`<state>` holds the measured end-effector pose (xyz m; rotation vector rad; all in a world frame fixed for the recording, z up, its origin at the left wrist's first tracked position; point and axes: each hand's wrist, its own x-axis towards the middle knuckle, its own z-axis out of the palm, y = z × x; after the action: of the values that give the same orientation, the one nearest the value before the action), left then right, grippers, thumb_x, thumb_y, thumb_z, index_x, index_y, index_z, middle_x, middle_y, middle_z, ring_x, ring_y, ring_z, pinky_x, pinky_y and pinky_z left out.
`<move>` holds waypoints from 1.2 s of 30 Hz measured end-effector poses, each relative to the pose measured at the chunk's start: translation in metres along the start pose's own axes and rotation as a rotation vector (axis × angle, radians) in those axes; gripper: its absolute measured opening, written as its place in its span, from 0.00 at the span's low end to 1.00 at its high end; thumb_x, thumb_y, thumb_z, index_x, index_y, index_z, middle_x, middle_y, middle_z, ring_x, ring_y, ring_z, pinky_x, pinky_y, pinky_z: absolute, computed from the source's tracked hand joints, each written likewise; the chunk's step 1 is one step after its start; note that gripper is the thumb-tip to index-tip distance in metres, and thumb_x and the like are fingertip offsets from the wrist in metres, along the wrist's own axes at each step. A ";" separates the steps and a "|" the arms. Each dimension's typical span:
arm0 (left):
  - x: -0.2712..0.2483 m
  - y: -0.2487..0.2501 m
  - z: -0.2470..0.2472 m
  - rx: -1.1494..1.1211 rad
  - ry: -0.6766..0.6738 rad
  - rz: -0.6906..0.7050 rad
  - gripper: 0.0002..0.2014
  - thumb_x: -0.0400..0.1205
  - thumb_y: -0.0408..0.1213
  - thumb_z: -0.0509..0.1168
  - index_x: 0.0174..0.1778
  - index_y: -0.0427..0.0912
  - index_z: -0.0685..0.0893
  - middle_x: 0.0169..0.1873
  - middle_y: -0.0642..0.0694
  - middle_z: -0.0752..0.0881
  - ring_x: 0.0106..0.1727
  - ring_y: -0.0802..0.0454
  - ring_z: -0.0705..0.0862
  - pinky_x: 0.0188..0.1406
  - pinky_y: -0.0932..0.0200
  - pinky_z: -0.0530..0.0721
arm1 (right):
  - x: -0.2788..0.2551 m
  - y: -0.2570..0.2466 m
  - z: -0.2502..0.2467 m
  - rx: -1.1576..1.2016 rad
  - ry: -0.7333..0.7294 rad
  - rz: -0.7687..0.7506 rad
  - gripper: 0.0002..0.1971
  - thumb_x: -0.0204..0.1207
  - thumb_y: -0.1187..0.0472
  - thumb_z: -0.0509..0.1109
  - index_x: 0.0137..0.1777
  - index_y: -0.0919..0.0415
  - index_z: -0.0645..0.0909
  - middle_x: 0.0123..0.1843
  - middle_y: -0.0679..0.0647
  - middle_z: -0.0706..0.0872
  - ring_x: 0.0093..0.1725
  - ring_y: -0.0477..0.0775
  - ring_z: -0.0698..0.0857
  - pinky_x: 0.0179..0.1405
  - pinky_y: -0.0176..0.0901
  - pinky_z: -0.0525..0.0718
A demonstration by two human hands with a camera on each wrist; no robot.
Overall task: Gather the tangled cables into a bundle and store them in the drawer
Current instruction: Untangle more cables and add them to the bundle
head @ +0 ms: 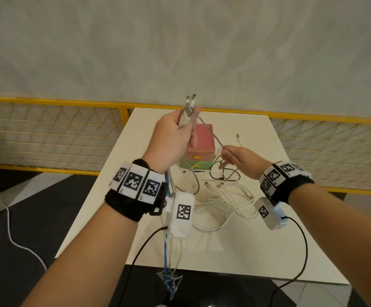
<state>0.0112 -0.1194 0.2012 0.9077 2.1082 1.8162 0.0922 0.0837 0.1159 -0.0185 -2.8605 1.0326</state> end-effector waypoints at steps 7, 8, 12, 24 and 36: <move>0.012 0.011 -0.028 -0.286 0.298 -0.003 0.16 0.89 0.44 0.58 0.36 0.44 0.77 0.22 0.49 0.76 0.16 0.59 0.73 0.15 0.68 0.67 | -0.001 0.027 -0.011 -0.016 0.032 0.143 0.18 0.87 0.56 0.49 0.35 0.56 0.67 0.36 0.52 0.77 0.48 0.51 0.91 0.38 0.32 0.75; 0.013 0.009 -0.030 -0.244 0.343 -0.006 0.16 0.89 0.45 0.58 0.37 0.43 0.79 0.20 0.48 0.78 0.14 0.58 0.71 0.14 0.67 0.66 | 0.000 0.028 -0.013 -0.015 0.033 0.153 0.18 0.87 0.56 0.49 0.35 0.56 0.68 0.35 0.52 0.77 0.48 0.51 0.91 0.37 0.31 0.74; 0.007 0.007 -0.022 -0.033 0.350 0.093 0.12 0.90 0.35 0.54 0.54 0.59 0.76 0.32 0.39 0.86 0.13 0.62 0.74 0.22 0.65 0.71 | 0.006 0.017 -0.015 -0.030 -0.001 0.136 0.16 0.87 0.55 0.51 0.36 0.53 0.69 0.35 0.48 0.77 0.46 0.49 0.91 0.38 0.35 0.74; 0.011 -0.027 0.012 0.564 -0.205 -0.031 0.11 0.77 0.23 0.60 0.36 0.40 0.85 0.29 0.46 0.87 0.28 0.58 0.79 0.22 0.70 0.71 | 0.023 -0.012 -0.027 -0.131 -0.058 -0.010 0.12 0.86 0.59 0.54 0.44 0.57 0.76 0.42 0.50 0.85 0.43 0.45 0.83 0.40 0.30 0.75; 0.005 -0.030 0.014 0.365 -0.371 -0.210 0.06 0.88 0.39 0.61 0.58 0.51 0.79 0.30 0.37 0.90 0.10 0.62 0.71 0.14 0.66 0.67 | 0.025 -0.013 -0.003 -0.113 -0.055 0.062 0.11 0.87 0.58 0.54 0.45 0.49 0.75 0.40 0.40 0.79 0.40 0.36 0.78 0.39 0.24 0.73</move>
<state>0.0052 -0.1064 0.1709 0.9688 2.2181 1.0829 0.0681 0.0766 0.1286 -0.0901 -2.9822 0.8944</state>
